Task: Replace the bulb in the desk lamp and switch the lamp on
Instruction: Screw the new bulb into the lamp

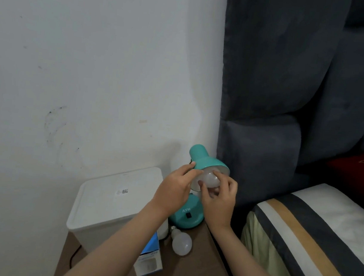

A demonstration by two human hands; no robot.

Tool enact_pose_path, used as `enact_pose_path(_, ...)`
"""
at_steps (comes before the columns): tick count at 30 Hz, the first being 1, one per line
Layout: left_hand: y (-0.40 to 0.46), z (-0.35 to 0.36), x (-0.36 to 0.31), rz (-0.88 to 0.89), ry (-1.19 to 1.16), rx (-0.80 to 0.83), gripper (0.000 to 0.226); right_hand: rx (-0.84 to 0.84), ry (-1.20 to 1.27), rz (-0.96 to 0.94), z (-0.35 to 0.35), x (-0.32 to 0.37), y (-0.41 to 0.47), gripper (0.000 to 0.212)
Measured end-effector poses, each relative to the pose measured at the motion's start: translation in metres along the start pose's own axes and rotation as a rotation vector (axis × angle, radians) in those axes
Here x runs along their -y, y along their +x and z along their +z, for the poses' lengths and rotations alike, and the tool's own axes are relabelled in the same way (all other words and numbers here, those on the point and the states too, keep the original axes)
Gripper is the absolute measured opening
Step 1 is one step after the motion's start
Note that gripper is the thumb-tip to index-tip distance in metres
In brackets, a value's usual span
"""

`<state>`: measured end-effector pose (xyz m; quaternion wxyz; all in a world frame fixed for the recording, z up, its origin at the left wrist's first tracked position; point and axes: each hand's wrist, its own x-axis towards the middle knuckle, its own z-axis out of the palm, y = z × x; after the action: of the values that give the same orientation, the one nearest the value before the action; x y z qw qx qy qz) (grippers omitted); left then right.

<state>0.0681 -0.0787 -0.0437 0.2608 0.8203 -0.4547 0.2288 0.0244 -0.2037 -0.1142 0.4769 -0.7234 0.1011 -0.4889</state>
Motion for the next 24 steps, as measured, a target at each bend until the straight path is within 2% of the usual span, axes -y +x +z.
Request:
enact_pose_path(3,-0.001,-0.001,-0.002,-0.015,-0.025,-0.014,0.045,0.025,0.053,-0.004,0.001,-0.001,-0.004,0.049)
enact_pose_path(9,-0.001,-0.002,-0.004,-0.018,-0.037,-0.013,0.046,-0.015,0.075,0.122,0.003,0.005,-0.006,0.051)
enact_pose_path(17,-0.001,-0.007,-0.007,-0.015,-0.030,-0.010,0.042,0.023,0.016,-0.013,0.006,0.003,-0.011,0.053)
enact_pose_path(24,-0.002,-0.005,-0.007,-0.013,-0.045,-0.011,0.045,-0.011,0.072,0.130,0.006,0.002,-0.009,0.051)
